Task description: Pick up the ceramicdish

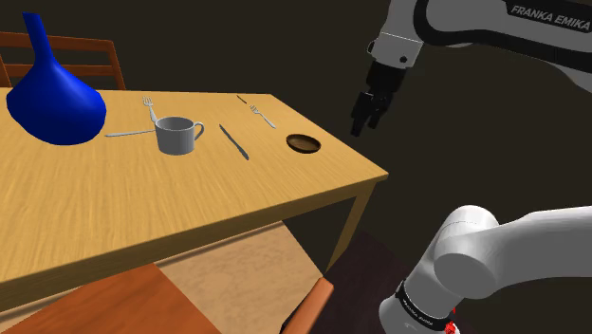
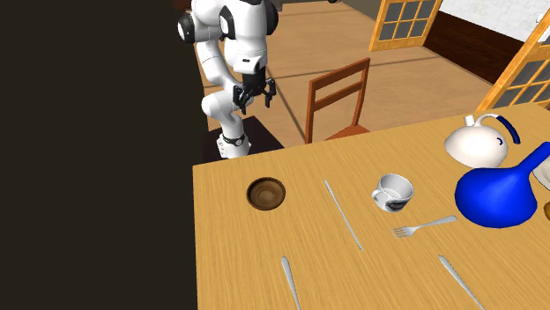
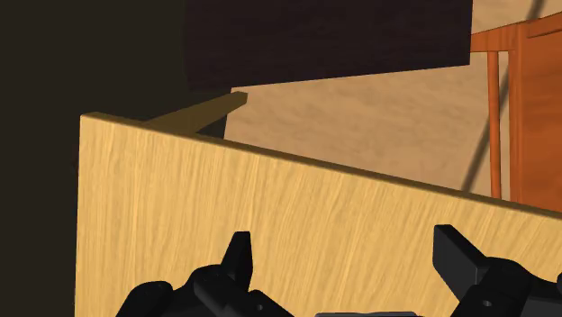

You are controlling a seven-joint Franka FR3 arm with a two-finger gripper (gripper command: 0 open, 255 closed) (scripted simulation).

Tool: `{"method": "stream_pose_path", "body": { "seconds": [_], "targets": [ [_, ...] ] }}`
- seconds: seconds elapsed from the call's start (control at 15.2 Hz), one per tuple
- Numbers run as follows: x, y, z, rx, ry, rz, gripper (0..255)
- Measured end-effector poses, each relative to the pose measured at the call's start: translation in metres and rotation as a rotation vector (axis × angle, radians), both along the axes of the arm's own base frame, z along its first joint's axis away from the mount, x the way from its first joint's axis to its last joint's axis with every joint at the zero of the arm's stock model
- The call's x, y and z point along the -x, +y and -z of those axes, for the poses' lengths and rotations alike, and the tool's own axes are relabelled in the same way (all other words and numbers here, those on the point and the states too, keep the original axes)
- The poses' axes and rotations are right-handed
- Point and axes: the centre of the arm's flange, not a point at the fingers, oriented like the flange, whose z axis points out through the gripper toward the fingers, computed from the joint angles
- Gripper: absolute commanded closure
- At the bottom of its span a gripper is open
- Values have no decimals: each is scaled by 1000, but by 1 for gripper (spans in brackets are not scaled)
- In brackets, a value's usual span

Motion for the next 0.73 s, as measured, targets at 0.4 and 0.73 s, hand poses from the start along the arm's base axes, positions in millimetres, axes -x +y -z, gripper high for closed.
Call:
{"method": "stream_pose_path", "body": {
  "seconds": [0.4, 0.73],
  "targets": [
    [-49, 3, 19, 24, -6, 70, 0],
    [-109, 3, 47, 54, -15, 157, 0]
  ]
}}
